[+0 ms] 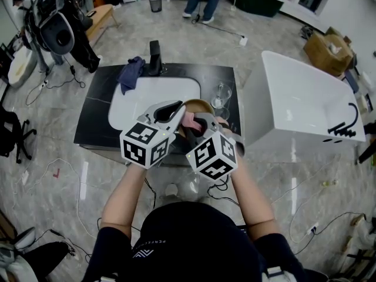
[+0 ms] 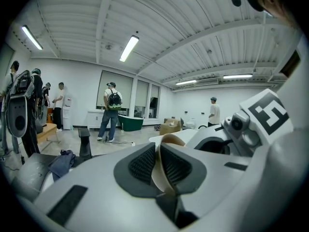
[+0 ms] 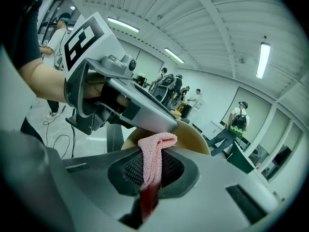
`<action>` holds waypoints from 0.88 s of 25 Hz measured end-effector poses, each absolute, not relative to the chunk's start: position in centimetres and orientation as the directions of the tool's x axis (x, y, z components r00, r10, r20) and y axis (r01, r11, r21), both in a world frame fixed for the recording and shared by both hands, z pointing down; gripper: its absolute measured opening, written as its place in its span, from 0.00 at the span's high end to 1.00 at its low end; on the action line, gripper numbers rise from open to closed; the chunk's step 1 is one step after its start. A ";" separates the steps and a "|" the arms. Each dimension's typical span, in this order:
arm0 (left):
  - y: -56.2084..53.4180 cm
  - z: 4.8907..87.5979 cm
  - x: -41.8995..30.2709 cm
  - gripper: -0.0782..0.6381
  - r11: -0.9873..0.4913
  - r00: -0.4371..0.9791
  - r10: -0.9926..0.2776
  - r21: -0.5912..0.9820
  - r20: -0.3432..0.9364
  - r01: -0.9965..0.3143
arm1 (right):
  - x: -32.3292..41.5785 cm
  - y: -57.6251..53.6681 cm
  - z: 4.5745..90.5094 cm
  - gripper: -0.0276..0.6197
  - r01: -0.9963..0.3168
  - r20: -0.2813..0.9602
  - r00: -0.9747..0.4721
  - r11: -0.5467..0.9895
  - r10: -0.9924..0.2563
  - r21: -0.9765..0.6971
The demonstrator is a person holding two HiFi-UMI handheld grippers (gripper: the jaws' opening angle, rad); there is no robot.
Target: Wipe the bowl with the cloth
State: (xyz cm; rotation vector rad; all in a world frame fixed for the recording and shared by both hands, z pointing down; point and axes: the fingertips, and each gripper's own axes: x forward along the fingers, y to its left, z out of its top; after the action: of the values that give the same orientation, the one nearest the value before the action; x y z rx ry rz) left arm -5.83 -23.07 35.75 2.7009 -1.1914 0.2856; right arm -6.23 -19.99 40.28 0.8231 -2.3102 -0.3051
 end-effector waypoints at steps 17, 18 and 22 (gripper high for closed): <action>-23.1 36.2 -6.5 0.85 -0.654 0.644 -0.717 0.064 0.265 -0.754 | -6.8 -17.8 41.6 0.89 -0.365 0.571 -0.646 0.862 -0.506 0.351; -23.1 36.3 -6.6 0.85 -0.653 0.644 -0.718 0.064 0.265 -0.754 | -6.7 -17.7 41.6 0.89 -0.361 0.574 -0.644 0.862 -0.506 0.355; -22.9 36.6 -7.1 0.85 -0.646 0.636 -0.725 0.062 0.263 -0.761 | -6.4 -17.5 41.9 0.89 -0.349 0.587 -0.623 0.855 -0.517 0.384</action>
State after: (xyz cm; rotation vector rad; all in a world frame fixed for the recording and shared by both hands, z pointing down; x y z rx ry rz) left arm -7.06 -22.94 36.60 2.6874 -1.2310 0.3217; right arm -6.37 -17.51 41.88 0.6246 -2.3018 -0.3013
